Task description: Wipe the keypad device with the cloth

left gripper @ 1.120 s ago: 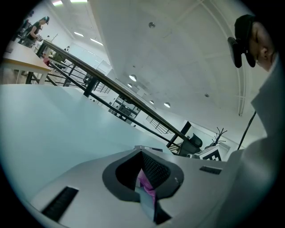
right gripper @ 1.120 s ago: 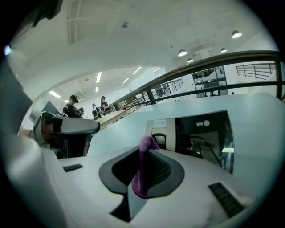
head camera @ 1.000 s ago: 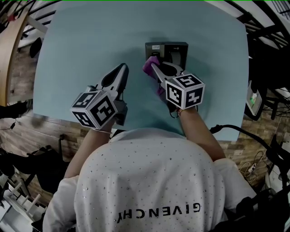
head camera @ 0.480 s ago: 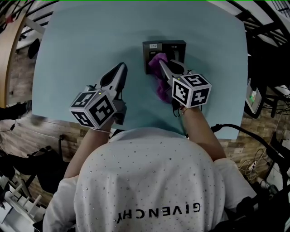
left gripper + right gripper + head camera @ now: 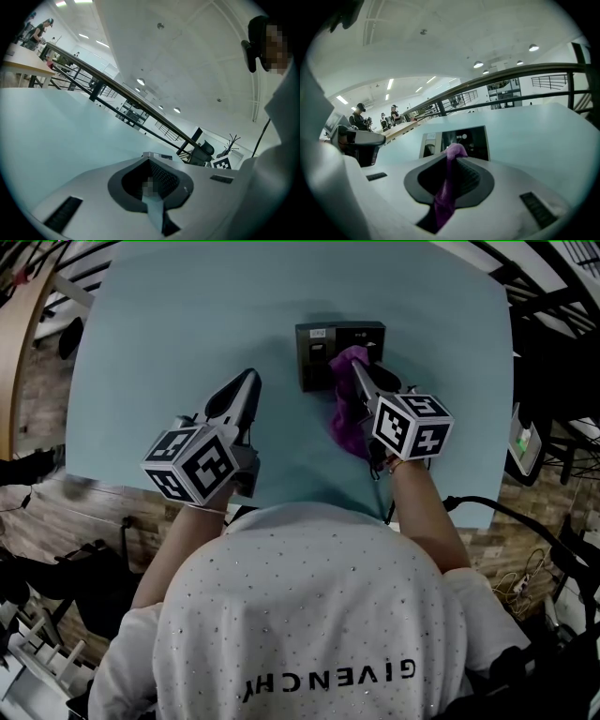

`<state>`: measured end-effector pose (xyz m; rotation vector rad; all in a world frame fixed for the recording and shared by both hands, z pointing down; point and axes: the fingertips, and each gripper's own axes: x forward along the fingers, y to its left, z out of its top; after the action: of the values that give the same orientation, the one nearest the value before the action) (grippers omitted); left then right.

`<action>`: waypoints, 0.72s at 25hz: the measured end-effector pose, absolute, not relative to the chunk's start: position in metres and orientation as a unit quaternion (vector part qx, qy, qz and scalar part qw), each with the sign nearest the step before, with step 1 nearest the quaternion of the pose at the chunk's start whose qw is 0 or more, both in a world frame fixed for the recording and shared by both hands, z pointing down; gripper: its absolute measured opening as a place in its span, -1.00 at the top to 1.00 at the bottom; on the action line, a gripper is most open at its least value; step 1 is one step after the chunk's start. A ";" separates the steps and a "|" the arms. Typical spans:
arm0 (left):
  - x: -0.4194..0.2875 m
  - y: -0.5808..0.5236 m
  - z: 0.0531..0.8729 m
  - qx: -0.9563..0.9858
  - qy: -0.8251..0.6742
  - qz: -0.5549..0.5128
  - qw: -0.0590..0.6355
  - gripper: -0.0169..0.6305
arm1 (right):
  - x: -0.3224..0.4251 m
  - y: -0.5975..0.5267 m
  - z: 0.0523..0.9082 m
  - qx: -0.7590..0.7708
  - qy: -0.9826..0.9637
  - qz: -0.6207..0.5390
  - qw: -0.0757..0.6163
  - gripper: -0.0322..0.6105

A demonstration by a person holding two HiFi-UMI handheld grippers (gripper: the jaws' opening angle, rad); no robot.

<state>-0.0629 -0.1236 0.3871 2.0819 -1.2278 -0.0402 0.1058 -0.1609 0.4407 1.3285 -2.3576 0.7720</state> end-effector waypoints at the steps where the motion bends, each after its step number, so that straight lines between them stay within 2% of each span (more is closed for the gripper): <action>1: -0.063 -0.123 0.388 0.805 -0.476 -0.015 0.354 0.95 | 0.110 -0.162 0.441 0.471 -0.823 0.271 0.162 0.79; 18: -0.068 -0.122 0.392 0.801 -0.478 -0.009 0.360 0.95 | 0.155 -0.169 0.446 0.523 -0.789 0.289 0.144 0.78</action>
<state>-0.0682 -0.1224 0.3920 2.0651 -1.2309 -0.0231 0.1550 -0.1689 0.4464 1.5076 -2.2742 0.8328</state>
